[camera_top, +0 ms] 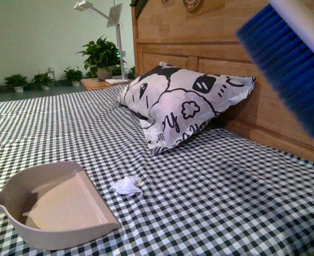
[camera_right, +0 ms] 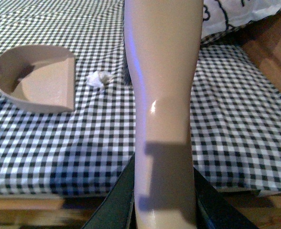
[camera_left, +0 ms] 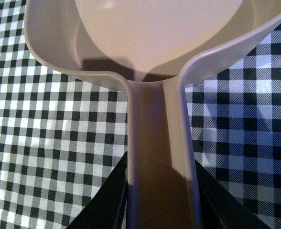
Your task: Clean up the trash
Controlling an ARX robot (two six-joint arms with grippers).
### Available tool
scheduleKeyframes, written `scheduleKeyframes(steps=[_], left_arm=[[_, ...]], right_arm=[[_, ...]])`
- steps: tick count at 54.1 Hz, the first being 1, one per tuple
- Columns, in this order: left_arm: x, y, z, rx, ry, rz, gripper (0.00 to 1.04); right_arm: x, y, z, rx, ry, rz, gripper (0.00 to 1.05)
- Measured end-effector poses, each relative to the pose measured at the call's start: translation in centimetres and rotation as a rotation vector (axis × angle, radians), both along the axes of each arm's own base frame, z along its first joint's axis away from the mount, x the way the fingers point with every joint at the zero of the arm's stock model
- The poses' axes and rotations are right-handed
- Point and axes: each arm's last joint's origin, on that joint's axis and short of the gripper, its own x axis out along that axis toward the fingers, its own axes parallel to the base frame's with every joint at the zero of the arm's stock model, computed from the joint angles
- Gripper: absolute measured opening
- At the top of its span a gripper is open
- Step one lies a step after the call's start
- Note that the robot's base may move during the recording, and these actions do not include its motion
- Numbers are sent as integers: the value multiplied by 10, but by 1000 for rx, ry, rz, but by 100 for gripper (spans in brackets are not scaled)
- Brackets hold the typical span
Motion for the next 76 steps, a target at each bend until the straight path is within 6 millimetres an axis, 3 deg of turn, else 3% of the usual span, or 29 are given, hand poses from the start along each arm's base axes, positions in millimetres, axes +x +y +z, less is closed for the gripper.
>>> scheduleKeyframes(steps=[10, 19, 27, 37, 56, 64, 76], left_arm=[[5, 3, -2, -5, 23, 3, 28], [11, 4, -2, 1, 35, 4, 28], [15, 2, -2, -1, 44, -3, 28], [16, 1, -2, -1, 52, -6, 28], [17, 0, 0, -3, 55, -12, 28], [17, 0, 0, -5, 60, -18, 28], [16, -1, 0, -6, 65, -28, 28]], right_arm=[[21, 16, 20, 0, -28, 47, 19], [44, 39, 17, -54, 8, 97, 19], [80, 70, -6, -191, 85, 106, 19], [116, 94, -36, -371, 136, 44, 19], [152, 152, -92, -568, 195, 79, 19], [168, 162, -112, -623, 240, 60, 19], [181, 163, -121, -679, 316, 39, 19]])
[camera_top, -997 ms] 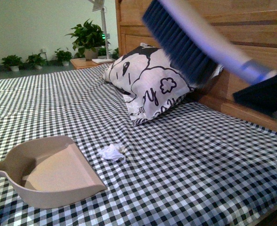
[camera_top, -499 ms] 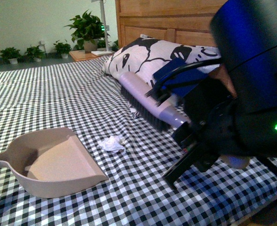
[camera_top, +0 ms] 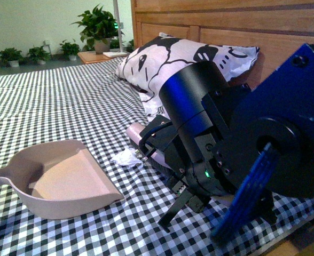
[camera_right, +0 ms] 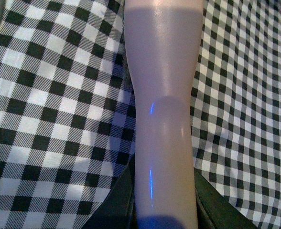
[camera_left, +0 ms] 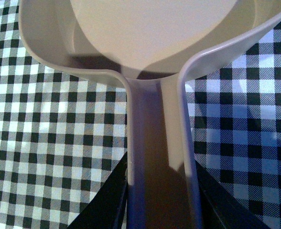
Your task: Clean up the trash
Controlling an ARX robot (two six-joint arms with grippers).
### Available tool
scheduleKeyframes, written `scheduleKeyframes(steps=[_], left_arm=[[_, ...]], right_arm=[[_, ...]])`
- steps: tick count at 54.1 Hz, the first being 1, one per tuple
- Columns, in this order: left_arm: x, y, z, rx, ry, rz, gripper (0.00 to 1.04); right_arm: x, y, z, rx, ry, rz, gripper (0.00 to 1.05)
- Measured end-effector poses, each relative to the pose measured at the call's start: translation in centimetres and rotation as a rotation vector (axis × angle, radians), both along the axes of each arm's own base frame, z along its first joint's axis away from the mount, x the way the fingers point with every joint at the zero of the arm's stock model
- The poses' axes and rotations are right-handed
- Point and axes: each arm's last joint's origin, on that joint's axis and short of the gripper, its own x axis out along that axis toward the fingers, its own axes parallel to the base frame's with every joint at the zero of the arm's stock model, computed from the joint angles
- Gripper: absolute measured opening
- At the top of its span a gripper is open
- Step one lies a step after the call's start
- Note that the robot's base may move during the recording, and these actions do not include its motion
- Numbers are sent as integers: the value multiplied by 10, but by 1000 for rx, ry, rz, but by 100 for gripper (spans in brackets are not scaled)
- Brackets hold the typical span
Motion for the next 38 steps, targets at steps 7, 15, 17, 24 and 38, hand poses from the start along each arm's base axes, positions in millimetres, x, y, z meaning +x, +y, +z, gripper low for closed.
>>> scheduleKeyframes(steps=[7, 15, 17, 24, 38], left_arm=[[0, 0, 0, -7, -5, -8, 28], [-1, 0, 0, -9, -4, -15, 28], [-1, 0, 0, -9, -4, -16, 28], [-1, 0, 0, -9, -3, -19, 28], [-2, 0, 0, -8, 0, -22, 28]], right_arm=[[6, -1, 0, -40, 55, -26, 19], [8, -1, 0, -56, 90, -39, 19], [8, 0, 0, -60, 98, -39, 19], [5, 5, 0, -65, 122, -16, 19], [-8, 26, 4, 61, 171, 112, 19]])
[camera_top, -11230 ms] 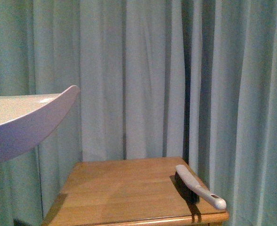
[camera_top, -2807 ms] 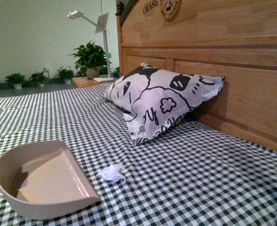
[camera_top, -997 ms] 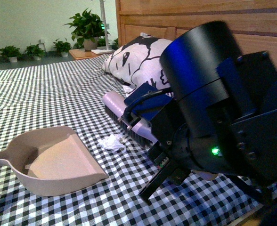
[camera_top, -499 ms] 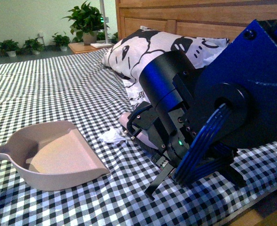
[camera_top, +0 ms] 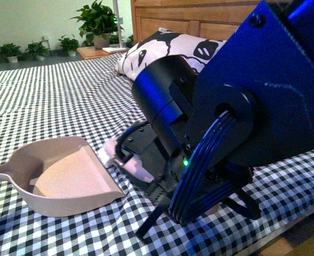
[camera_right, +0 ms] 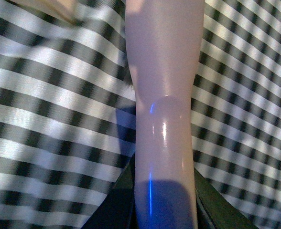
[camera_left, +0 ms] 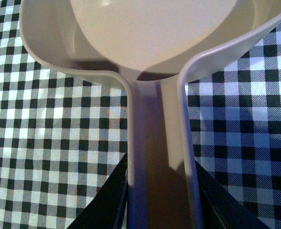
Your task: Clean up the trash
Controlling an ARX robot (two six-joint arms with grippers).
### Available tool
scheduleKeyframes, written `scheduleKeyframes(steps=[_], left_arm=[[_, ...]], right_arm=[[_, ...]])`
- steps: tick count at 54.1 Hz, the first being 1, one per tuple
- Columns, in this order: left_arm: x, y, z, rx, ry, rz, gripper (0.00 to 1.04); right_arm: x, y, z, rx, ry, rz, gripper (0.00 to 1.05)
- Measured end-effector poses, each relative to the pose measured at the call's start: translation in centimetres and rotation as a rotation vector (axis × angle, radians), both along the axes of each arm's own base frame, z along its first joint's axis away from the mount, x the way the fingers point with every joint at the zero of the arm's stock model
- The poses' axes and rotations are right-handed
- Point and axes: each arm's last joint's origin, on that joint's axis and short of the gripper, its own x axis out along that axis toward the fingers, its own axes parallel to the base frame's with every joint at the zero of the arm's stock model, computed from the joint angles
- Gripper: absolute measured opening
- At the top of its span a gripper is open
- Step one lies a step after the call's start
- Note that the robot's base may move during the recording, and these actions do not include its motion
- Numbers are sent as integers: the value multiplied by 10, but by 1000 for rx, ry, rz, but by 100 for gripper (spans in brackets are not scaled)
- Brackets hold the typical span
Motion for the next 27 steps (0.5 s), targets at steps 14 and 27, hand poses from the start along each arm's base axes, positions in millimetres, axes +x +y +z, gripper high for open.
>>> scheduleKeyframes(steps=[14, 27], left_arm=[[0, 0, 0, 0, 0, -1, 28], [3, 0, 1, -7, -37, -2, 28]], right_arm=[[-10, 8, 33, 222, 15, 63, 19], [-8, -14, 49, 244, -31, -16, 19]])
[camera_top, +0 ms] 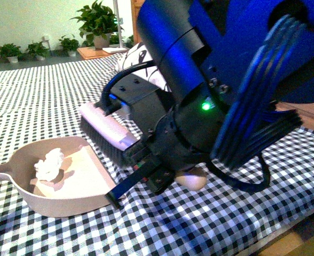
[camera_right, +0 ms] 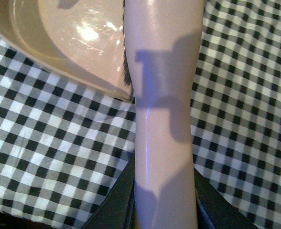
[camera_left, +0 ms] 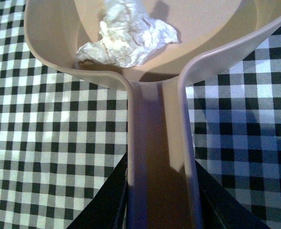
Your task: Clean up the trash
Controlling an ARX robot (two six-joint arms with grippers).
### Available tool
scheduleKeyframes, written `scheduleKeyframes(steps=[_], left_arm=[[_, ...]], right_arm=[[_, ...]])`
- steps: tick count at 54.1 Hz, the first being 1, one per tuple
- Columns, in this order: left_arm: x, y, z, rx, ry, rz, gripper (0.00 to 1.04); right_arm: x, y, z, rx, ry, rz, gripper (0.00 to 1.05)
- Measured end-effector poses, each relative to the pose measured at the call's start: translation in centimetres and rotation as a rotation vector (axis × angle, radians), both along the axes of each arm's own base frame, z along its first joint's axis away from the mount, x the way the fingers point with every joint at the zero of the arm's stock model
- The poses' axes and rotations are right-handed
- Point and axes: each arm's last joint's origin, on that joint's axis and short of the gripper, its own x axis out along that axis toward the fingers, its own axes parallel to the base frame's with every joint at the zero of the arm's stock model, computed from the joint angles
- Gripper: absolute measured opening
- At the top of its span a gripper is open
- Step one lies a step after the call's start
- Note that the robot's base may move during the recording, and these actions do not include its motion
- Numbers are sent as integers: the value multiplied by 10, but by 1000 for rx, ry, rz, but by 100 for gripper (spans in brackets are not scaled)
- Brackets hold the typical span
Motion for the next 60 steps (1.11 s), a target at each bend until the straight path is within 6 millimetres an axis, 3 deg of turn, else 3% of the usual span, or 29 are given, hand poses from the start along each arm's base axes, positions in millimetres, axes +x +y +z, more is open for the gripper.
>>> scheduleKeyframes(steps=[11, 21, 32, 46, 60], left_arm=[[6, 1, 3, -63, -113, 32, 28], [9, 0, 29, -179, -274, 119, 28], [-8, -7, 81, -309, -419, 187, 28], [-39, -23, 112, -347, -521, 274, 28], [-71, -37, 152, -377, -648, 595, 28]], right_arm=[[-3, -20, -10, 5, -2, -51, 19], [-17, -32, -8, 46, -46, -61, 19], [-38, -52, 27, 189, -199, -105, 19], [-81, -86, 68, 341, -377, -194, 19], [-134, -123, 89, 404, -555, -290, 19]])
